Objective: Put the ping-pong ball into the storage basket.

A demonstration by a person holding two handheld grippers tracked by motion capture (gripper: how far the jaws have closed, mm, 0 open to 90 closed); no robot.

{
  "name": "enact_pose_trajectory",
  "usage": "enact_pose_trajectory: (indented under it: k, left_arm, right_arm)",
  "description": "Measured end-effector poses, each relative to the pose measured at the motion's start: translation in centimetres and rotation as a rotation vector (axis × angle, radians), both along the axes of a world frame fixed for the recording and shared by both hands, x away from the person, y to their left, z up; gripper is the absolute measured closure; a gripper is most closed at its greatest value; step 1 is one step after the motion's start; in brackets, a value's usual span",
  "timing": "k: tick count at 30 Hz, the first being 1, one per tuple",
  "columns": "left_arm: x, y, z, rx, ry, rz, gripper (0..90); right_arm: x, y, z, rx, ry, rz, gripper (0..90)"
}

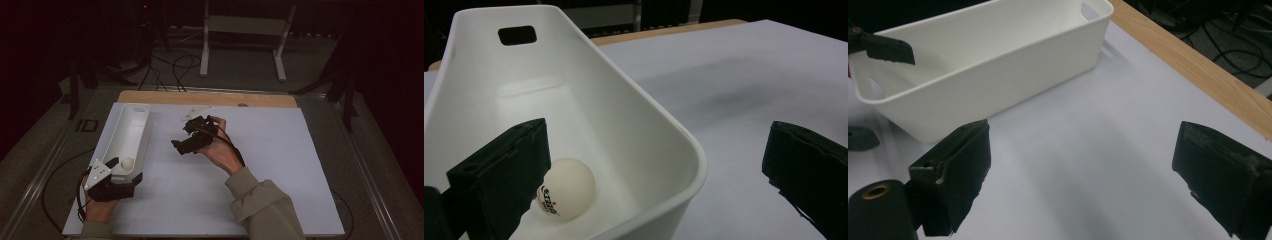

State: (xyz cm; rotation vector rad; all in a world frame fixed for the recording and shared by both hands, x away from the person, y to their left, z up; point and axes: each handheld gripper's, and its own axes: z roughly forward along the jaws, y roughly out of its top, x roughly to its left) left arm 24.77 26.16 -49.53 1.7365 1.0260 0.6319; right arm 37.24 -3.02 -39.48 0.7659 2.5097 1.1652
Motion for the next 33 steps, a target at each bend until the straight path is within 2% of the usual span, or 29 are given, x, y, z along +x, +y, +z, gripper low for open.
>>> enact_pose_trajectory:
  k: [17, 33]
  left_arm:
    - [0.0, 0.0, 0.0, 0.000, 0.000, 0.001, 0.0]
    - [0.0, 0.0, 0.0, 0.001, 0.000, 0.002, 0.0]
  right_arm:
    - [-0.5, -5.2, -1.4, 0.013, -0.009, -0.079, 8.2]
    - [-1.7, -10.1, -2.5, 0.035, -0.009, -0.153, 8.2]
